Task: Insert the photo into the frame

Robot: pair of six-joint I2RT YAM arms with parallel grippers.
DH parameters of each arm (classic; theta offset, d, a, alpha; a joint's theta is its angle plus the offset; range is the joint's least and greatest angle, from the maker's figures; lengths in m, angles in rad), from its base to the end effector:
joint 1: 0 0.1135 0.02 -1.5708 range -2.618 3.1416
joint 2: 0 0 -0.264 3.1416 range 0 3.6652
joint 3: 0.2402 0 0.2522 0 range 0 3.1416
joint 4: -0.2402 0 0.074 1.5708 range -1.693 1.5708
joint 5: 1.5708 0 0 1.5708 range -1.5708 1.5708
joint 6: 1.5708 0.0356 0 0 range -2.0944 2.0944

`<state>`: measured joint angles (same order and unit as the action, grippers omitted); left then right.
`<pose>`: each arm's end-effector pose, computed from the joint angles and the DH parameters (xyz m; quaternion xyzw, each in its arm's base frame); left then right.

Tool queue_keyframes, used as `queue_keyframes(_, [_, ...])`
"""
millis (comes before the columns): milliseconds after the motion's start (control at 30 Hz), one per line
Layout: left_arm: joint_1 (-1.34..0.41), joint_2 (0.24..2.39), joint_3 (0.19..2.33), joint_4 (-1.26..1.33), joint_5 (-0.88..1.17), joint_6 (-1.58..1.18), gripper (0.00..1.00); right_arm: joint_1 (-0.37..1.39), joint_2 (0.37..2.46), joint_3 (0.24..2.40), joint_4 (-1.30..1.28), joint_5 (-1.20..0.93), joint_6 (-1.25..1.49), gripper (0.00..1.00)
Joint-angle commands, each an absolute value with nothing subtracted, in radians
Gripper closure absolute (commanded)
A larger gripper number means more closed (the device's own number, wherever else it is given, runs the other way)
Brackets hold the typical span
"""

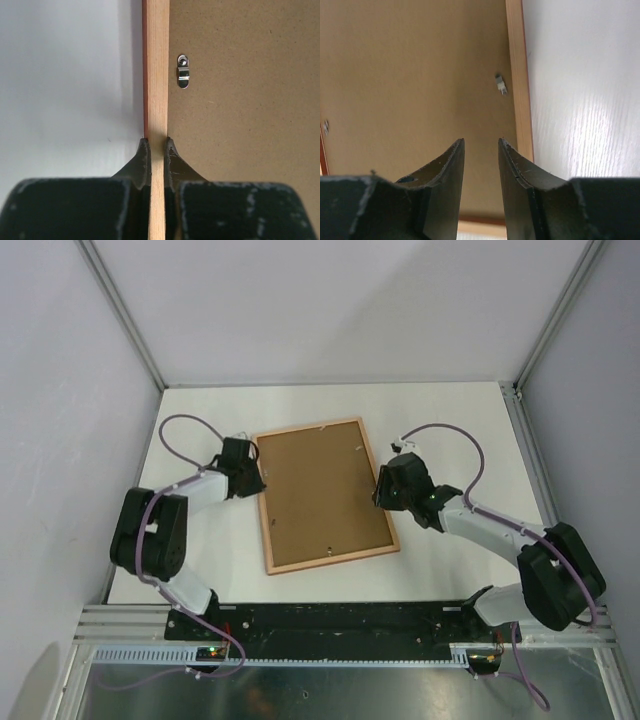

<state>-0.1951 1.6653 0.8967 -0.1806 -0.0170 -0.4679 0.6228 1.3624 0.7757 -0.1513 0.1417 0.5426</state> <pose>0.3205 -0.0627 0.1601 -0.1320 0.9429 -0.0919 0.2918 0.2331 0.1612 0.2126 -0.0080 0.9127 0.1680 0.3725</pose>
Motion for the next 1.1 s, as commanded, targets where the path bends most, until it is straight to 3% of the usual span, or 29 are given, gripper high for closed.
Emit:
queue_keyframes(0, [-0.281, 1.596, 0.736, -0.251, 0.031, -0.560, 1.00, 0.590, 1.408, 0.868, -0.149, 0.164, 0.488, 0.62])
queue_keyframes(467, [-0.400, 1.377, 0.562, -0.218, 0.100, -0.639, 1.00, 0.582, 1.700, 1.091, -0.105, 0.174, 0.440, 0.67])
queue_keyframes(1067, [-0.481, 1.391, 0.553, -0.217, 0.106, -0.649, 1.00, 0.580, 1.967, 1.363, -0.047, 0.303, 0.380, 0.93])
